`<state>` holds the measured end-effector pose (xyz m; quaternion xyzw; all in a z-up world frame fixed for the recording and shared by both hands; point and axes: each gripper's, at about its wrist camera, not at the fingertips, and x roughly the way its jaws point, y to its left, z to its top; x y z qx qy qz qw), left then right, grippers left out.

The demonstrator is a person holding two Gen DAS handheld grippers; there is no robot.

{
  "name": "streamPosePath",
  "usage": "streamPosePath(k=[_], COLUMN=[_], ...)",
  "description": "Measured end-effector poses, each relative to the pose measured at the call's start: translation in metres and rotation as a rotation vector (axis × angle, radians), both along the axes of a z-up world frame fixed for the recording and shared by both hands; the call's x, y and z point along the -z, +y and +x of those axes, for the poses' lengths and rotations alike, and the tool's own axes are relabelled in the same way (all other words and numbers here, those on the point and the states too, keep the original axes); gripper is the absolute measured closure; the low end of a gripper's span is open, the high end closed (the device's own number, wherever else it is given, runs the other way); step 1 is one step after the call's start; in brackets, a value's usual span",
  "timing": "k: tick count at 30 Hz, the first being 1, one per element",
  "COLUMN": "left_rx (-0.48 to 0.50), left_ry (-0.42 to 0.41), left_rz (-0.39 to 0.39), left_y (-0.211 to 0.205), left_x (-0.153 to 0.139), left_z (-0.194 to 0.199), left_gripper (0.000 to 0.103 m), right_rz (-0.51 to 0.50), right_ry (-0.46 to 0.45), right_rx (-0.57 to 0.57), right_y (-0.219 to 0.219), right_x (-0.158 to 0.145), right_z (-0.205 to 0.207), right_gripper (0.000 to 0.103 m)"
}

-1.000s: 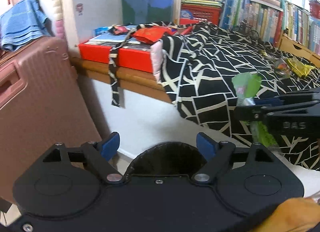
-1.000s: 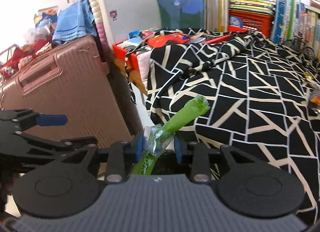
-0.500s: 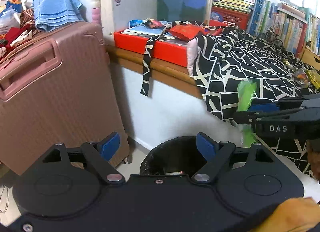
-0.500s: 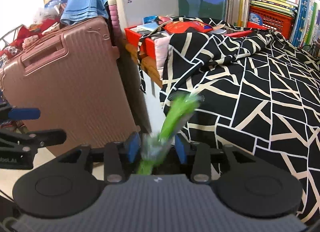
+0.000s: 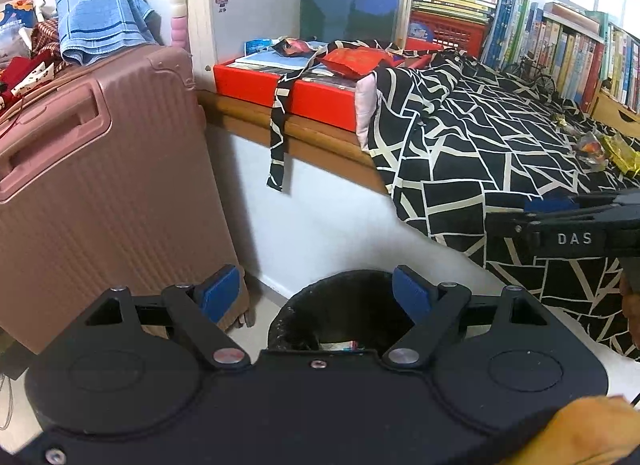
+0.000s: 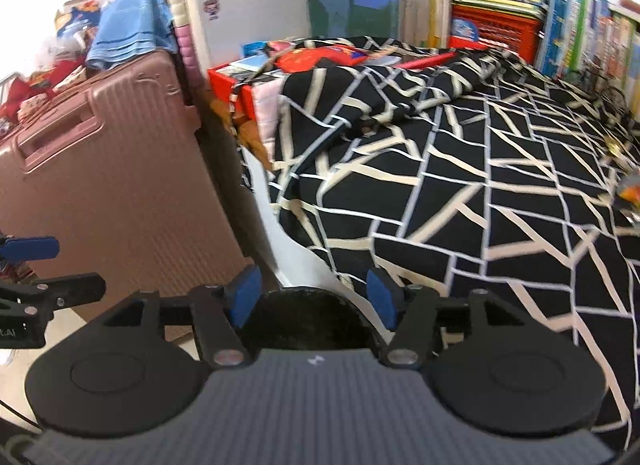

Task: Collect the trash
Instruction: 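Open the right gripper over the black bin to drop the green tube snack, then move both open grippers back toward the snack pile on the bed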

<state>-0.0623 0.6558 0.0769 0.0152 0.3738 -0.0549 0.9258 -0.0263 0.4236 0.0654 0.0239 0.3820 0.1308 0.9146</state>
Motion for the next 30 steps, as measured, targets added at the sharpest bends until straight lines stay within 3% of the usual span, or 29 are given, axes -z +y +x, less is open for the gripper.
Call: streamPosePath(k=[4, 8, 11, 14, 20, 24, 30], left_rx=[0.018, 0.054, 0.071, 0.116, 0.285, 0.394, 0.507], left_ry=[-0.003, -0.002, 0.007, 0.005, -0.054, -0.137, -0.277], left_rz=[-0.022, -0.028, -0.031, -0.035, -0.019, 0.02, 0.031], left_y=[-0.003, -0.014, -0.026, -0.043, -0.093, -0.136, -0.198], left_x=[-0.001, -0.004, -0.009, -0.022, -0.072, -0.113, -0.185], left_z=[0.002, 0.009, 0.018, 0.025, 0.033, 0.035, 0.037], left_gripper=[0.02, 0.016, 0.016, 0.016, 0.016, 0.016, 0.016], right_rz=[0.003, -0.028, -0.064, -0.076, -0.004, 0.061, 0.101], right_ry=[-0.005, -0.031, -0.064, -0.105, -0.184, -0.195, -0.292], right_rx=[-0.004, -0.016, -0.031, -0.018, 0.083, 0.14, 0.171], right_y=[-0.009, -0.015, -0.023, -0.037, -0.088, -0.128, -0.175], right_x=[-0.004, -0.019, -0.038, -0.061, -0.108, -0.139, -0.205], right_z=[-0.01, -0.021, -0.032, -0.041, -0.054, -0.056, -0.067], right_gripper=[0.03, 0.013, 0.011, 0.002, 0.0, 0.0, 0.0])
